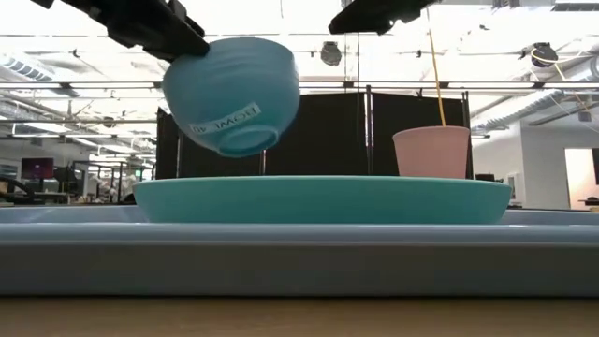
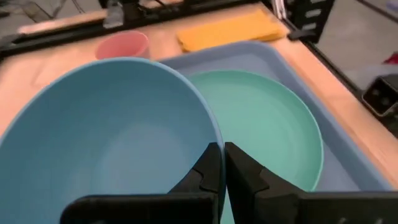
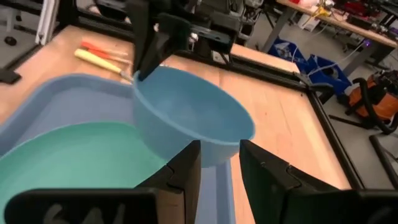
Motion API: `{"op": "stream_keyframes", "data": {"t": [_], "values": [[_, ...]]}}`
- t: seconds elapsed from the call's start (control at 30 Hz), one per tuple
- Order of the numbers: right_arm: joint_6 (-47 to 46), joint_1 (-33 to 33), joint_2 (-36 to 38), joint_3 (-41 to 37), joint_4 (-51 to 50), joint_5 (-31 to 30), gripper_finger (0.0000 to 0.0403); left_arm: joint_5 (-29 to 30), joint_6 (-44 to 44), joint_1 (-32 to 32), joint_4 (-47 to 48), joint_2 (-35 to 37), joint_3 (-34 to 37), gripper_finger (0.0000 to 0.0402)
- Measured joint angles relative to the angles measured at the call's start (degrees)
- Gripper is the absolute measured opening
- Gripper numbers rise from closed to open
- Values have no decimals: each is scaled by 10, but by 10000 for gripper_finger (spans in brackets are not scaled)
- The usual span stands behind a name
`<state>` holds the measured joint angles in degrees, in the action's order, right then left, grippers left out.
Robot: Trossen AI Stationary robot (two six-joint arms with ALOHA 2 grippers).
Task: Set up tray
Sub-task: Put the blue bowl on top of the green plate in the blue serving tray
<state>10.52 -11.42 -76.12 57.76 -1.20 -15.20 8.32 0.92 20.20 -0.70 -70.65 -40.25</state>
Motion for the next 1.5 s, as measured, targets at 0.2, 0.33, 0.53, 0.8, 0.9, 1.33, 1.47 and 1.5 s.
{"op": "stream_keyframes", "data": {"t": [0.2, 0.33, 0.53, 0.8, 0.9, 1.33, 1.47, 1.5], "values": [[0, 0, 0, 0, -7, 0, 100, -36, 6, 6, 1, -67, -44, 7], [0, 0, 0, 0, -8, 0, 100, -56, 14, 6, 3, -106, -69, 7], [0, 0, 0, 0, -9, 0, 100, -69, 20, 10, 14, -155, -103, 7], [0, 0, 0, 0, -8, 0, 100, -70, 25, 22, 13, -204, -134, 6], [0, 0, 0, 0, -8, 0, 100, -88, 30, 25, 5, -221, -141, 6], [0, 0, 0, 0, -11, 0, 100, -92, 39, 40, 12, -284, -186, 6], [0, 0, 0, 0, -12, 0, 100, -80, 39, 39, 22, -286, -187, 6], [0, 0, 0, 0, -12, 0, 100, -80, 39, 39, 21, -286, -187, 6]]}}
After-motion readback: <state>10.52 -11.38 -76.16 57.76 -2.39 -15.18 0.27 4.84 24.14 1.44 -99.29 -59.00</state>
